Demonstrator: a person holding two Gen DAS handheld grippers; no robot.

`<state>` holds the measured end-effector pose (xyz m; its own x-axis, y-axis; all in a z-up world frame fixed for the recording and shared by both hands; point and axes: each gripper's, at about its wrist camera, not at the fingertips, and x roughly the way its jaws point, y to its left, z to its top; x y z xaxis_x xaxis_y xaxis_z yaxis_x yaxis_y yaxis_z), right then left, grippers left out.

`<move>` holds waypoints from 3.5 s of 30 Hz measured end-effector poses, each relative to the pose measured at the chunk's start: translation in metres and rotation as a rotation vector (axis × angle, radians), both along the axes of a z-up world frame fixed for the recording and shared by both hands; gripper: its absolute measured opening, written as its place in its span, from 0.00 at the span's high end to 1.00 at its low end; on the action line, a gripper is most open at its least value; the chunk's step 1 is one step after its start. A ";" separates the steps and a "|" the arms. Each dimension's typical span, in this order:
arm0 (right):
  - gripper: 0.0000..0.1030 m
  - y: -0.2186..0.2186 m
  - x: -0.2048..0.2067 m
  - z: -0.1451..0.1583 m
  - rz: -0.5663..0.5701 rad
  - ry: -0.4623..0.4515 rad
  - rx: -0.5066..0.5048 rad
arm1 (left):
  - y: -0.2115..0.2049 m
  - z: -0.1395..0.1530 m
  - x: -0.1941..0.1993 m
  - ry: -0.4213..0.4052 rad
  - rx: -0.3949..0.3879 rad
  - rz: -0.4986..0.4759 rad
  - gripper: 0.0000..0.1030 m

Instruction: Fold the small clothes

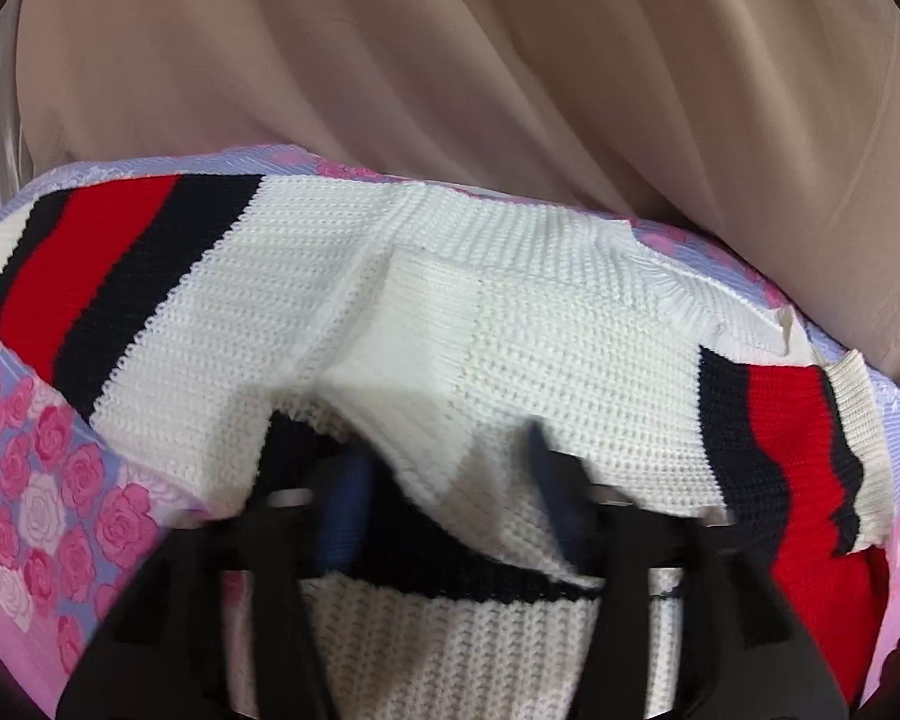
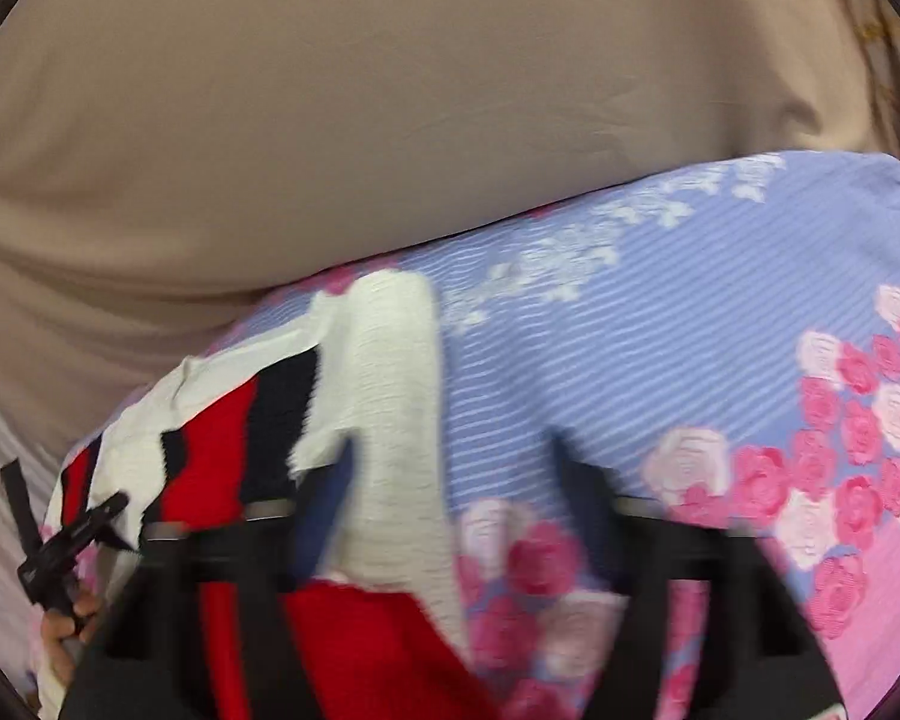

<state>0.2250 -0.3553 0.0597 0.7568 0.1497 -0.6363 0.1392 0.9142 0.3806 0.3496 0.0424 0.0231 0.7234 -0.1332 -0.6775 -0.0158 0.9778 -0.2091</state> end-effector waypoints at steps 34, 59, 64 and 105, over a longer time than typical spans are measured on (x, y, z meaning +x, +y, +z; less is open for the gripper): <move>1.00 -0.003 0.138 0.007 -0.130 0.133 -0.130 | -0.025 -0.007 0.002 0.009 0.149 -0.080 0.43; 0.77 0.031 0.029 -0.027 -0.063 0.051 -0.388 | -0.002 -0.002 -0.012 -0.020 0.092 -0.014 0.41; 0.51 0.043 0.016 -0.018 -0.096 0.042 -0.470 | 0.072 0.008 -0.039 -0.013 -0.087 -0.011 0.38; 0.37 0.079 -0.076 -0.027 0.139 0.030 -0.061 | -0.125 0.015 -0.077 0.008 0.015 -0.442 0.88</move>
<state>0.1494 -0.2762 0.0330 0.7121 0.2123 -0.6692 0.0198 0.9467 0.3214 0.2728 -0.0822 0.0386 0.5941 -0.4188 -0.6867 0.4031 0.8938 -0.1964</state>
